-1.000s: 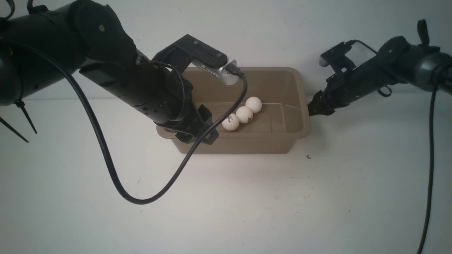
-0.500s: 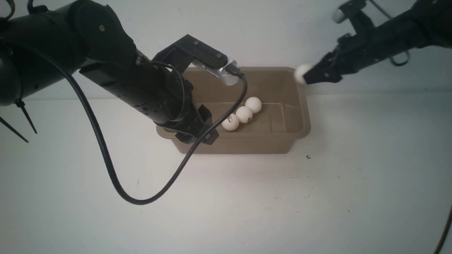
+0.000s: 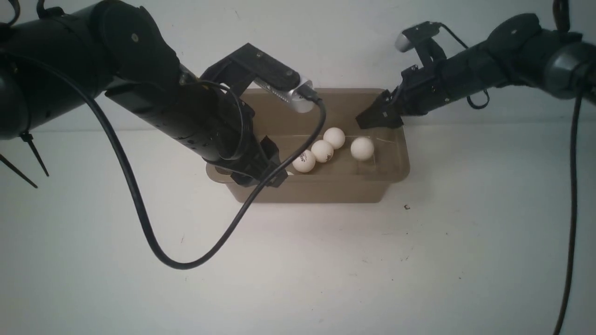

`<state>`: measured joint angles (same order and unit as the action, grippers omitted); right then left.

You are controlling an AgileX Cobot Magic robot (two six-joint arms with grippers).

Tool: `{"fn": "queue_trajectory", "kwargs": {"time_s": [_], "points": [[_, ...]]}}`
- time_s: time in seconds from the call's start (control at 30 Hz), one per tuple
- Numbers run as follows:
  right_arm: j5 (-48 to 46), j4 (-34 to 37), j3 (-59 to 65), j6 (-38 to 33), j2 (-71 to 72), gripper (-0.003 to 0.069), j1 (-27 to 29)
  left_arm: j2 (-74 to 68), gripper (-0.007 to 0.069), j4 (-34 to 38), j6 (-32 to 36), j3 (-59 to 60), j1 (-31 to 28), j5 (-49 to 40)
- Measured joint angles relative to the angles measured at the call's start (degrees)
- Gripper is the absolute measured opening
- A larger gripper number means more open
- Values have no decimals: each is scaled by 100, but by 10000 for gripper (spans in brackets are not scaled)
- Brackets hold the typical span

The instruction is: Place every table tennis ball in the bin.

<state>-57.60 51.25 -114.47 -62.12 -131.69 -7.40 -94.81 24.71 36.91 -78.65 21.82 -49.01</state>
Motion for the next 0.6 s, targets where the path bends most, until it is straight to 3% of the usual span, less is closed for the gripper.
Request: {"fn": "queue_trajectory", "kwargs": {"time_s": [0.17,0.6], "points": [[118,0,-295,104,422,580,203,0,395,58,1,0,0,21],[-305,249,-402,63,1796,562,1992,0,395,488,73,0,0,378]]}}
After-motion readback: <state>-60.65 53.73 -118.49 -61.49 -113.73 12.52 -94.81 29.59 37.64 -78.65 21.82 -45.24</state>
